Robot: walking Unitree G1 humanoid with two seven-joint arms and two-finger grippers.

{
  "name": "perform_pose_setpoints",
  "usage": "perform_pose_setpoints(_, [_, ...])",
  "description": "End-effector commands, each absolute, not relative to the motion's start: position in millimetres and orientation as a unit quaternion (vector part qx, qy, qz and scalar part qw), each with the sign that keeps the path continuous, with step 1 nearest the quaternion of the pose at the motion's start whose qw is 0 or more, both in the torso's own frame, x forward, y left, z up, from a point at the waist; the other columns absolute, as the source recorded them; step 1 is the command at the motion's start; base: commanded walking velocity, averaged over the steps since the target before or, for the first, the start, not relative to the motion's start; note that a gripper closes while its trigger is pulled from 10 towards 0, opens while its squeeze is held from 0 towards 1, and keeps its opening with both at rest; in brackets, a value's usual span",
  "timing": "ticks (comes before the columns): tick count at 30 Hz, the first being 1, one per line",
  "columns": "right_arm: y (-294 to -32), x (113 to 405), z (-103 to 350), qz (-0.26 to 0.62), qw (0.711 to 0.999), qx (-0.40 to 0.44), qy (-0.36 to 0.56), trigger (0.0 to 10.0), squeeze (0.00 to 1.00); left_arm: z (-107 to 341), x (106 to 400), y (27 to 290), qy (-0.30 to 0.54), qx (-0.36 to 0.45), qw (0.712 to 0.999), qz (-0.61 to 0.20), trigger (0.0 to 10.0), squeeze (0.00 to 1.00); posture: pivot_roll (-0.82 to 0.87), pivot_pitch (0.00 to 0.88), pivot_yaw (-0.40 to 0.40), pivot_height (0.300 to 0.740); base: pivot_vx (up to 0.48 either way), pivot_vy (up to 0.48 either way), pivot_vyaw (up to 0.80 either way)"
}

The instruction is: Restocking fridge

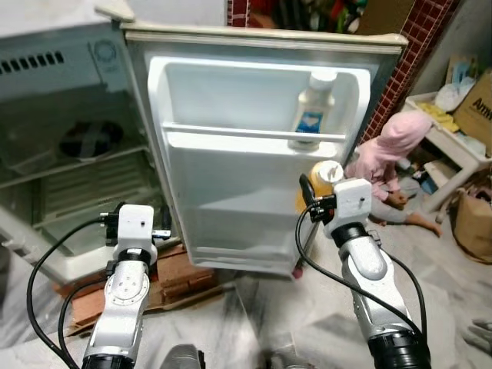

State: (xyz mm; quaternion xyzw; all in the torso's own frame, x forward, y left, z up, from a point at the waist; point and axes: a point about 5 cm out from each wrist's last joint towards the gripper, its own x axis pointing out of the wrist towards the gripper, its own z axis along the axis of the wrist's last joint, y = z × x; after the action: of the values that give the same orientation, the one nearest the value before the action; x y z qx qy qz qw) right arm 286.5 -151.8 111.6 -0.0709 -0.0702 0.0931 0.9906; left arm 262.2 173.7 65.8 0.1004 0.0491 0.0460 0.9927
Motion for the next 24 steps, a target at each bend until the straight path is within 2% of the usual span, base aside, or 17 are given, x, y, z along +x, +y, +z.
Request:
perform_pose_setpoints(1, [-155.9, 286.7, 111.7, 0.087, 0.991, -0.073, -0.070, 10.0, 0.00, 65.0, 261.1, 174.1, 0.050, 0.103, 0.992, 0.047, 10.0, 0.00, 0.10, 0.042, -0.040, 0.740, 0.000, -0.416, 0.00])
perform_pose_setpoints(3, [-156.1, 287.0, 111.4, 0.087, 0.991, -0.074, -0.069, 10.0, 0.00, 65.2, 261.5, 173.9, 0.050, 0.102, 0.992, 0.046, 10.0, 0.00, 0.10, 0.043, -0.039, 0.740, 0.000, -0.371, 0.00])
perform_pose_setpoints(24, [-156.0, 282.1, 104.1, 0.080, 0.994, -0.052, -0.051, 10.0, 0.00, 67.5, 250.6, 182.7, 0.056, 0.099, 0.992, 0.051, 10.0, 0.00, 0.11, 0.071, -0.037, 0.740, 0.000, 0.000, 0.00])
